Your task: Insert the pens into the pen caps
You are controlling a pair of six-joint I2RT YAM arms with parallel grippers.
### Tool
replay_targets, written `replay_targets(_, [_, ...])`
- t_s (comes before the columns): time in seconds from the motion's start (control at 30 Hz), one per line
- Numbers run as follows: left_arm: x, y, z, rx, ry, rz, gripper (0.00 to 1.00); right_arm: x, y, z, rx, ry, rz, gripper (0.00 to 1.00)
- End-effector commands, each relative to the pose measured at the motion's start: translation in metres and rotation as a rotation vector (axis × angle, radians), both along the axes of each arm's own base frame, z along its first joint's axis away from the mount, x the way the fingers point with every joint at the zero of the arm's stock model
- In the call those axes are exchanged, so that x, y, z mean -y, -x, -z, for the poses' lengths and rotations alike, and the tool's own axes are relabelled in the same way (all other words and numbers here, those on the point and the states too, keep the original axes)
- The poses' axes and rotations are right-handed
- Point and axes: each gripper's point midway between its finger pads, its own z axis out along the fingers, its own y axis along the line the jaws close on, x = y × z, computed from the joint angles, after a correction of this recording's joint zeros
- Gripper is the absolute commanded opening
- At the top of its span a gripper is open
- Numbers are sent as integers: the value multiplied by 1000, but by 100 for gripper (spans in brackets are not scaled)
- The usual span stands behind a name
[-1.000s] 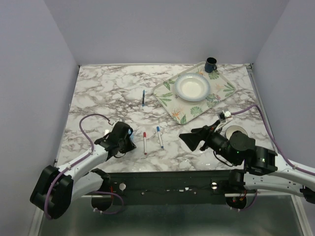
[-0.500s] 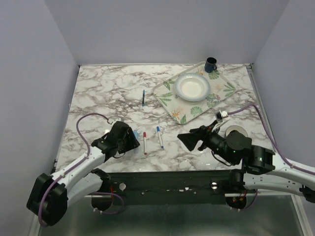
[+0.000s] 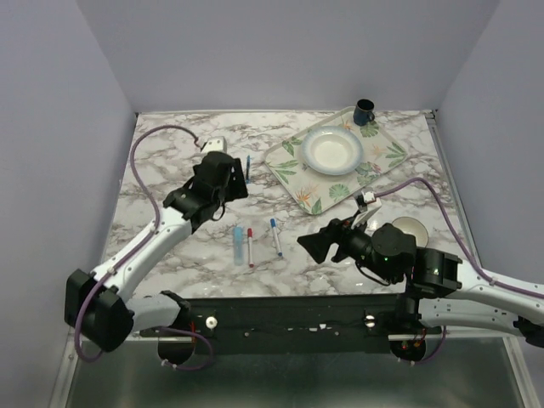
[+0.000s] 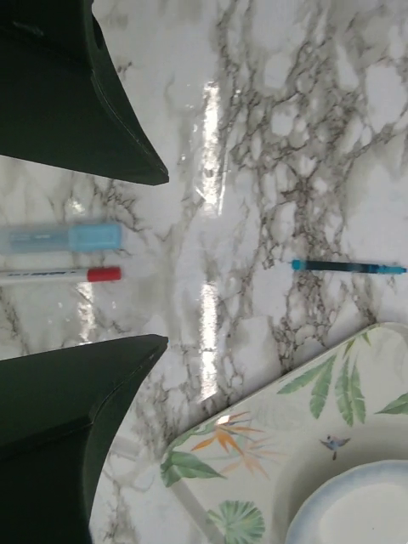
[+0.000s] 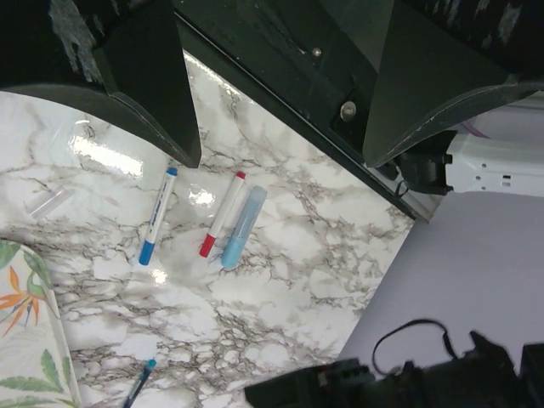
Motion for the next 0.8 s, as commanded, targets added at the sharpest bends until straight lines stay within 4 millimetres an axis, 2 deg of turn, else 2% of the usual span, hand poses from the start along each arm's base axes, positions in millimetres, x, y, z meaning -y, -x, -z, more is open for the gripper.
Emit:
replay_targets(0.0, [1, -59, -11, 60, -229, 19, 78, 3, 6, -12, -23, -45, -15, 84])
replay_targets(0.03, [8, -73, -26, 97, -233, 31, 78, 4, 7, -11, -21, -43, -16, 84])
replay_targets(0.07, [14, -85, -11, 66, -253, 56, 77, 4, 7, -12, -18, -43, -21, 84])
replay_targets(0.1, [18, -95, -11, 72, -259, 64, 76, 5, 8, -13, -16, -45, -23, 84])
replay_targets(0.13, [23, -108, -23, 105, -254, 61, 76, 7, 9, -15, -9, -42, -32, 84])
replay_targets(0.17, [24, -120, -5, 66, -290, 71, 75, 7, 10, -18, -7, -46, -38, 84])
replay_targets(0.2, [27, -127, -1, 55, -299, 76, 75, 7, 11, -18, -9, -45, -42, 84])
replay_targets(0.23, [30, -138, -10, 66, -298, 76, 75, 8, 11, -19, -5, -45, -42, 84])
replay_targets(0.27, [32, -148, 10, 26, -325, 81, 74, 7, 12, -20, -5, -48, -49, 84])
replay_targets(0.33, [33, -162, 15, 12, -333, 64, 72, 7, 12, -20, 5, -42, -50, 84])
replay_targets(0.37, [34, -167, 35, -26, -342, 63, 71, 5, 13, -22, 10, -39, -63, 84])
replay_targets(0.43, [40, -174, 45, -61, -298, 73, 69, 4, 14, -23, 26, -21, -83, 84])
replay_targets(0.47, [40, -176, 60, -93, -301, 70, 67, 4, 15, -21, 22, -11, -88, 83])
replay_targets(0.63, [37, -186, 87, -125, -275, 88, 62, 7, 14, -19, 8, -20, -67, 83])
replay_targets(0.67, [35, -187, 100, -149, -282, 92, 61, 7, 13, -20, 9, -25, -65, 83])
replay_targets(0.73, [34, -189, 112, -180, -290, 101, 60, 9, 13, -20, 12, -32, -62, 83])
replay_targets(0.77, [32, -189, 129, -218, -293, 103, 58, 11, 13, -20, 14, -31, -56, 83])
